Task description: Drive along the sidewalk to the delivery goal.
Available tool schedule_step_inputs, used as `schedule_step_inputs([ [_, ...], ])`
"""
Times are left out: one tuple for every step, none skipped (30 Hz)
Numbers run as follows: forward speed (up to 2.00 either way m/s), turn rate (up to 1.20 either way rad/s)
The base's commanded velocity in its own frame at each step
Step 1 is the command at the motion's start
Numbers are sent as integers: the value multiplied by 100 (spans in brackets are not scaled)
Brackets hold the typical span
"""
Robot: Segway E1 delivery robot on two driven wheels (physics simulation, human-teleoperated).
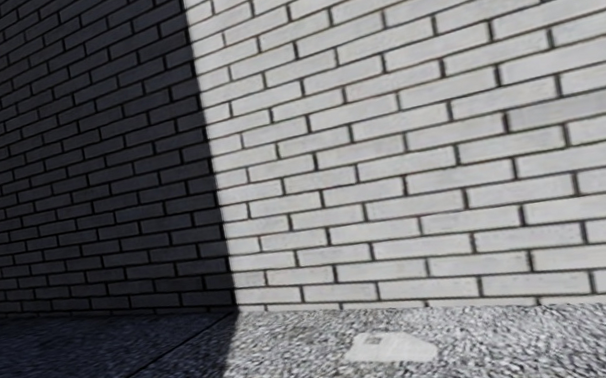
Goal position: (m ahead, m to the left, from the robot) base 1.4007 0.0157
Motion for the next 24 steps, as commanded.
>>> schedule_step_inputs([
  [107, -5],
  [107, -25],
  [107, -25],
  [107, -34],
  [107, -36],
  [107, -37],
  [107, -37],
  [107, -37],
  [107, -37],
  [107, -37],
  [107, -37],
  [107, -37],
  [107, -37],
  [107, -37],
  [107, -37],
  [107, -37],
  [107, -37],
  [107, -37],
  [107, -37],
  [107, -31],
  [107, -31],
  [107, -19],
  [106, -4],
  [106, 0],
])
